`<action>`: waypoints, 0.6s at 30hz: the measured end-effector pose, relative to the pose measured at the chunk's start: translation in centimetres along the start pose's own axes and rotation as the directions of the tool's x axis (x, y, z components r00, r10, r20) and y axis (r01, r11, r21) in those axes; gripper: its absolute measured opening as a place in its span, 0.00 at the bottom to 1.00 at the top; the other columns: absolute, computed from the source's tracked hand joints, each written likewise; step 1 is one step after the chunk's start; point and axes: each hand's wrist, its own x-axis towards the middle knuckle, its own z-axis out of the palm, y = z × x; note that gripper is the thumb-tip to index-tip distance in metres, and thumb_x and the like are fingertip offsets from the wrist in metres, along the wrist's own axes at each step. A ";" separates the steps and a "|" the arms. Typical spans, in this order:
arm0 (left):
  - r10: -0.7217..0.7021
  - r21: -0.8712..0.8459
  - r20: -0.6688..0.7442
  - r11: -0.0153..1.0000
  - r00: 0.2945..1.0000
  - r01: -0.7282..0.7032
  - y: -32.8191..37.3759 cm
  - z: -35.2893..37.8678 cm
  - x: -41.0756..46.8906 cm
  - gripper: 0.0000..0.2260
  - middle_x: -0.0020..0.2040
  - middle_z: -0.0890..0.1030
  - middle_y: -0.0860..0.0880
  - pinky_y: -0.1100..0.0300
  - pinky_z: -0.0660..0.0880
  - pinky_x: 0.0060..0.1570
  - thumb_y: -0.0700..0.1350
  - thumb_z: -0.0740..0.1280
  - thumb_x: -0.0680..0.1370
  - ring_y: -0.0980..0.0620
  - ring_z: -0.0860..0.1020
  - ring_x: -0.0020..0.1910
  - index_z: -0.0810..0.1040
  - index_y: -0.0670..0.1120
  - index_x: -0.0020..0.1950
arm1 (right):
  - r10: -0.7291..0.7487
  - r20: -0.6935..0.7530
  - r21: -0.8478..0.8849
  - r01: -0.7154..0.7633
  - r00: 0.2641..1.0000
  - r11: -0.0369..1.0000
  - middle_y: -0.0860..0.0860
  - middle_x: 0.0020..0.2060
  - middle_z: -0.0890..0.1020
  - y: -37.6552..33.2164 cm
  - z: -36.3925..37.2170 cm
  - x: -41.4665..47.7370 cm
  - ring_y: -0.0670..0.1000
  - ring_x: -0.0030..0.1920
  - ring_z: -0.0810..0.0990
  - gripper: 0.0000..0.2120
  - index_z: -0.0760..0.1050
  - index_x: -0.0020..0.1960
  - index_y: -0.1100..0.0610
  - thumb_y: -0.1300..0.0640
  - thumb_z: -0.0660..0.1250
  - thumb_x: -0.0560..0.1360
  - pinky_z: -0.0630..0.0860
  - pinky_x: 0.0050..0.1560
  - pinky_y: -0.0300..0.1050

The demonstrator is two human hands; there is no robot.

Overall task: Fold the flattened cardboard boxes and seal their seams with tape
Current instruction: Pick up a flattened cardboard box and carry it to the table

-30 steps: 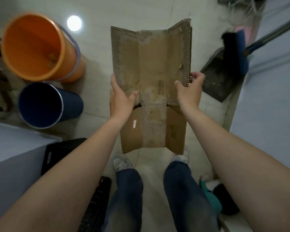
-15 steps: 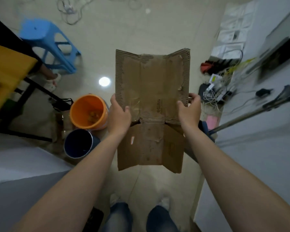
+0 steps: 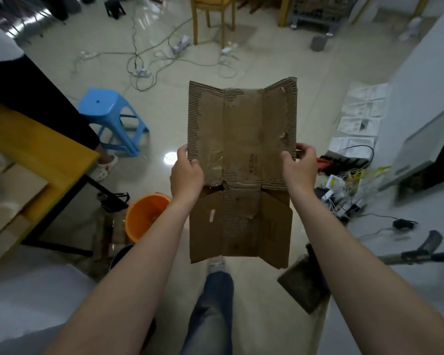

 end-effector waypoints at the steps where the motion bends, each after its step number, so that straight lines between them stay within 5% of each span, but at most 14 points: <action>1: -0.005 -0.003 0.009 1.000 1.000 0.005 0.5 -0.2 2.0 0.20 0.66 0.80 0.49 0.47 0.79 0.58 0.46 0.58 0.85 0.45 0.80 0.59 0.65 0.53 0.78 | 0.005 -0.002 0.006 -0.005 1.000 1.000 0.44 0.52 0.77 -0.8 1.2 1.4 0.46 0.53 0.78 0.13 0.71 0.63 0.51 0.55 0.69 0.79 0.78 0.53 0.45; 6: -0.031 -0.016 0.078 0.999 0.996 0.032 4.6 -1.0 13.1 0.19 0.67 0.79 0.50 0.46 0.77 0.62 0.49 0.59 0.85 0.46 0.79 0.62 0.66 0.54 0.77 | 0.048 -0.041 0.024 -0.047 0.998 0.999 0.45 0.52 0.77 -6.4 6.7 7.5 0.40 0.48 0.76 0.14 0.73 0.63 0.53 0.56 0.70 0.79 0.73 0.43 0.34; 9: -0.038 -0.030 0.102 0.999 0.994 0.041 7.2 -1.3 18.9 0.18 0.67 0.79 0.49 0.47 0.76 0.62 0.49 0.57 0.86 0.44 0.79 0.62 0.67 0.53 0.76 | 0.053 -0.045 0.032 -0.052 0.998 0.998 0.47 0.54 0.80 -9.6 9.5 11.2 0.46 0.51 0.80 0.12 0.73 0.61 0.51 0.55 0.70 0.79 0.76 0.45 0.38; 18: 0.000 -0.083 0.089 0.996 0.996 0.007 14.2 0.3 35.9 0.19 0.63 0.81 0.47 0.46 0.77 0.60 0.52 0.58 0.85 0.43 0.80 0.60 0.67 0.53 0.76 | 0.015 -0.020 0.063 -0.014 1.000 0.998 0.46 0.51 0.79 -17.7 17.2 25.7 0.40 0.44 0.78 0.13 0.73 0.64 0.53 0.56 0.68 0.80 0.72 0.37 0.32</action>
